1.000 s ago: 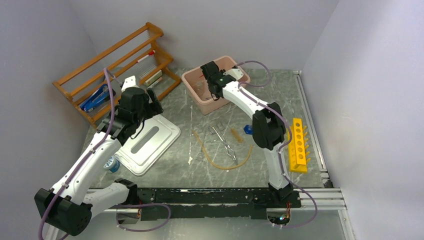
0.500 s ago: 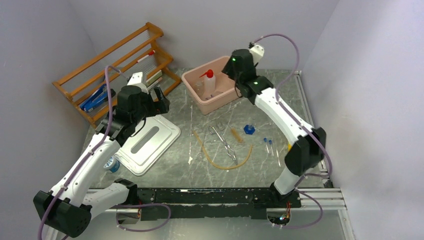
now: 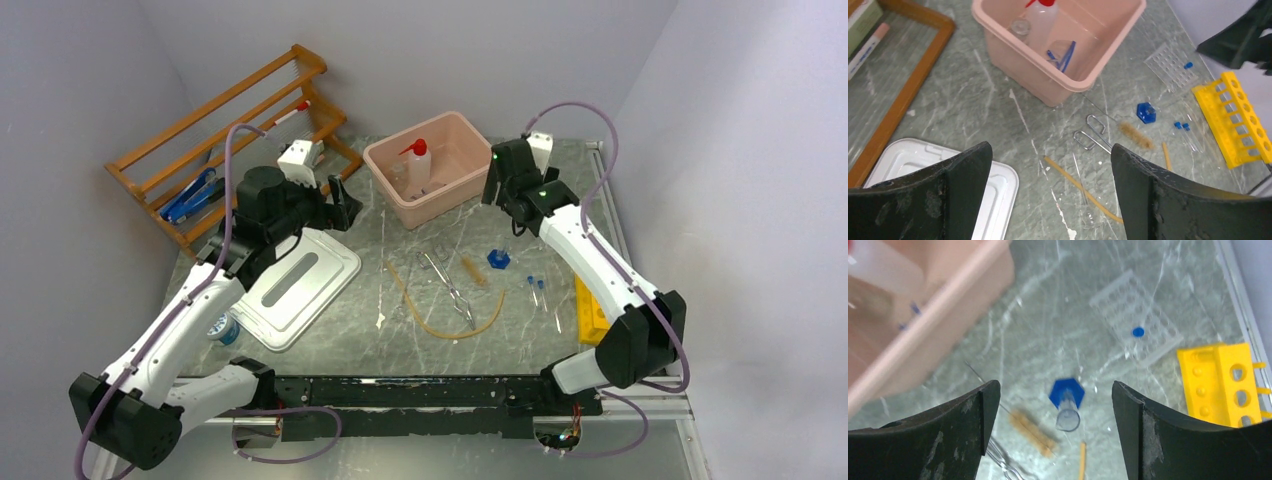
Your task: Organize the chemistry lab equipment
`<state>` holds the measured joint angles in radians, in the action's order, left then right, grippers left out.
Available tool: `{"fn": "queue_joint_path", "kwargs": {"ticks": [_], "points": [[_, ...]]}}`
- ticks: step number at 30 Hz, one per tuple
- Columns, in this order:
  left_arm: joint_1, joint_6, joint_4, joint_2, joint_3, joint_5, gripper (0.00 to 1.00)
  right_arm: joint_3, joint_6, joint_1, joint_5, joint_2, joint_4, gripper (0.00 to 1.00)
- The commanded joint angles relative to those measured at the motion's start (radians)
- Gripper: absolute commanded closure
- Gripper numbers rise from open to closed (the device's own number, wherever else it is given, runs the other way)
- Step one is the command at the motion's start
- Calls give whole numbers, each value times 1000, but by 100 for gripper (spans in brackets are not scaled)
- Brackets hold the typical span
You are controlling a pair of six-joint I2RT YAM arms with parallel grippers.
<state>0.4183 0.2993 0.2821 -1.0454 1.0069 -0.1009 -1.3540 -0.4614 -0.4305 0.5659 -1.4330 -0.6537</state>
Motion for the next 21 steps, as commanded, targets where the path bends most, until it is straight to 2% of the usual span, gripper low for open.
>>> {"fn": "queue_joint_path", "kwargs": {"ticks": [1, 3, 8, 11, 15, 19, 21], "points": [[29, -54, -60, -30, 44, -70, 7, 59, 3, 12, -96, 2, -38, 16], [37, -43, -57, -47, 52, -55, 4, 72, -14, 14, -93, -9, -39, 20], [40, -5, -77, -77, 55, -83, 3, 119, -43, 18, -115, -29, -17, 36], [42, 7, -89, -94, 54, -97, 3, 132, -56, 19, -82, -48, -34, 41], [45, 11, -98, -119, 60, -108, 9, 138, -64, 18, -60, -71, -40, 47], [46, 17, -115, -139, 61, -104, 16, 119, -34, 25, -113, -103, -35, 69], [48, 28, -123, -146, 61, -80, 15, 106, -20, 30, -133, -110, -44, 78]]}}
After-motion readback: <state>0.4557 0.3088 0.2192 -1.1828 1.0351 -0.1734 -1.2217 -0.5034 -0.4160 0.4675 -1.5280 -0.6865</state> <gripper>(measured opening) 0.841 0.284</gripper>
